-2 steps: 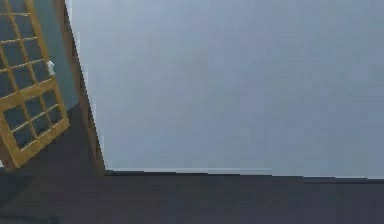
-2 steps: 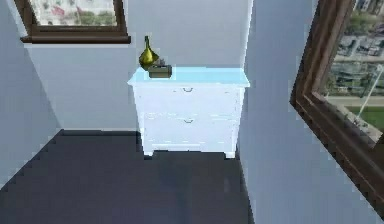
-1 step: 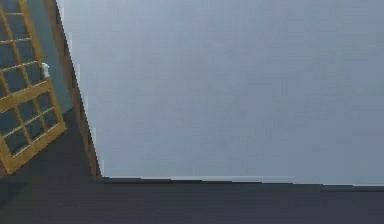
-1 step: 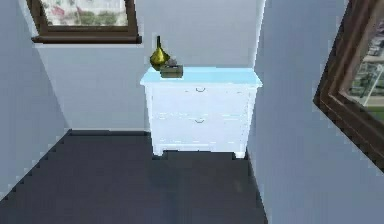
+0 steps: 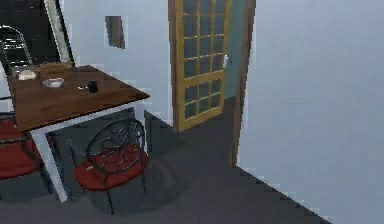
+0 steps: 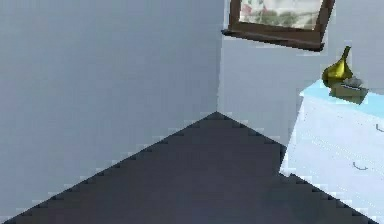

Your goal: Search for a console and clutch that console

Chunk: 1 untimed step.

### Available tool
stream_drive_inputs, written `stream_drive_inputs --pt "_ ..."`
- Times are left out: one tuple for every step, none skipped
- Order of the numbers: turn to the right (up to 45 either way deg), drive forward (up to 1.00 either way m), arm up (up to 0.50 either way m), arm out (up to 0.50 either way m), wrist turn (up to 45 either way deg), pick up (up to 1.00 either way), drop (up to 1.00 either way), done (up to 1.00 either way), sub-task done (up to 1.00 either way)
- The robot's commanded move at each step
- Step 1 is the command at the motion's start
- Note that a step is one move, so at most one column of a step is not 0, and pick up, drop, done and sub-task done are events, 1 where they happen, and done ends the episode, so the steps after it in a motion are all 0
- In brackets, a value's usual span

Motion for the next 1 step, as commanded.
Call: stream_drive_inputs --pt "-39.0 0.0 0.0 0.0 0.0 0.0 0.0 0.0 0.0"
